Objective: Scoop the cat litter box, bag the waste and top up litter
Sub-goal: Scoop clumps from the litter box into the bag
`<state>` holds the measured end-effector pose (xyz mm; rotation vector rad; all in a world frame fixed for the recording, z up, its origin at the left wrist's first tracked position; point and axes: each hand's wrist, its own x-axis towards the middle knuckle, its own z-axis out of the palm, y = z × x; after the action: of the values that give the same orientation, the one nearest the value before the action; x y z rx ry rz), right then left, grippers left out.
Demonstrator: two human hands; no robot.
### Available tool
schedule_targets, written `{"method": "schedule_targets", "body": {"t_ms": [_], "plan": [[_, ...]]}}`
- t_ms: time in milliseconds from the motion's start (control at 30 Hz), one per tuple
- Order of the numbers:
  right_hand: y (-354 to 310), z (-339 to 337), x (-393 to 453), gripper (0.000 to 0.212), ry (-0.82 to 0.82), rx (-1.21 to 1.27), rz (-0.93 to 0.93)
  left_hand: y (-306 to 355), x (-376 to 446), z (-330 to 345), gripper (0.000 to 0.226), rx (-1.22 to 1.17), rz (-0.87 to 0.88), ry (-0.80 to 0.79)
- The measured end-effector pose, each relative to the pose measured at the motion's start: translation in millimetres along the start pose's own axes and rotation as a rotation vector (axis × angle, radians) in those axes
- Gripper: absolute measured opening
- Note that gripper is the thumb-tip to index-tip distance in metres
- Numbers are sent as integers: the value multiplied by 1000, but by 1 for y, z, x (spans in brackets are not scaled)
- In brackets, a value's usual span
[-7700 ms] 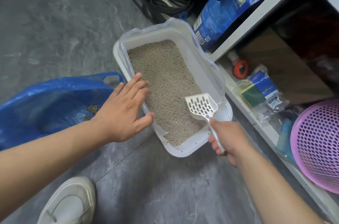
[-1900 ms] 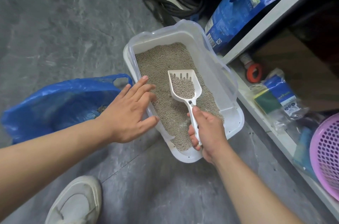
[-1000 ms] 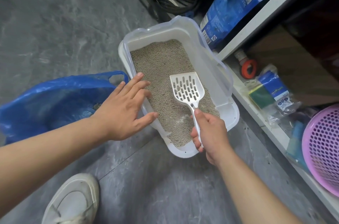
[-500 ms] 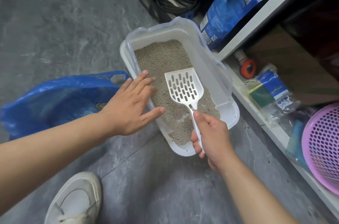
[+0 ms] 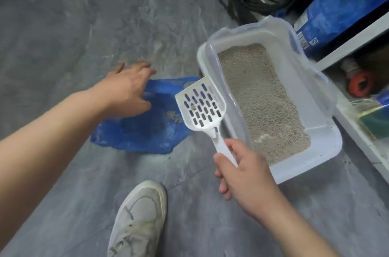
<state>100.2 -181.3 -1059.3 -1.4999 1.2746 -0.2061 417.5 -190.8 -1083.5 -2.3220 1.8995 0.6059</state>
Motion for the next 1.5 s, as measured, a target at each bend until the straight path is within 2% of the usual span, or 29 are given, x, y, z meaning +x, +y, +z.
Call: {"method": "schedule_targets", "body": {"t_ms": [100, 267, 433, 633, 800, 1067, 1367, 1500], "plan": [[6, 27, 13, 25, -43, -343, -140, -17, -5, 4, 85, -4, -52, -44], [-2, 60, 39, 16, -42, -542, -275, -23, -9, 15, 74, -71, -130, -42], [-1, 77, 60, 16, -82, -708, -279, -20, -11, 18, 67, -132, -140, 1], [8, 79, 58, 13, -36, -729, -389, -25, -8, 18, 65, -189, -211, 1], [12, 80, 57, 33, -7, -745, -451, -22, -9, 13, 65, -220, -253, 6], [11, 75, 55, 46, -19, -752, -423, -21, -12, 15, 62, -221, -266, -17], [9, 72, 52, 43, -20, -736, -390, -17, -13, 9, 63, -231, -288, -32], [-2, 62, 46, 20, -4, -616, -383, -13, -16, 3, 70, -196, -285, -74]]}}
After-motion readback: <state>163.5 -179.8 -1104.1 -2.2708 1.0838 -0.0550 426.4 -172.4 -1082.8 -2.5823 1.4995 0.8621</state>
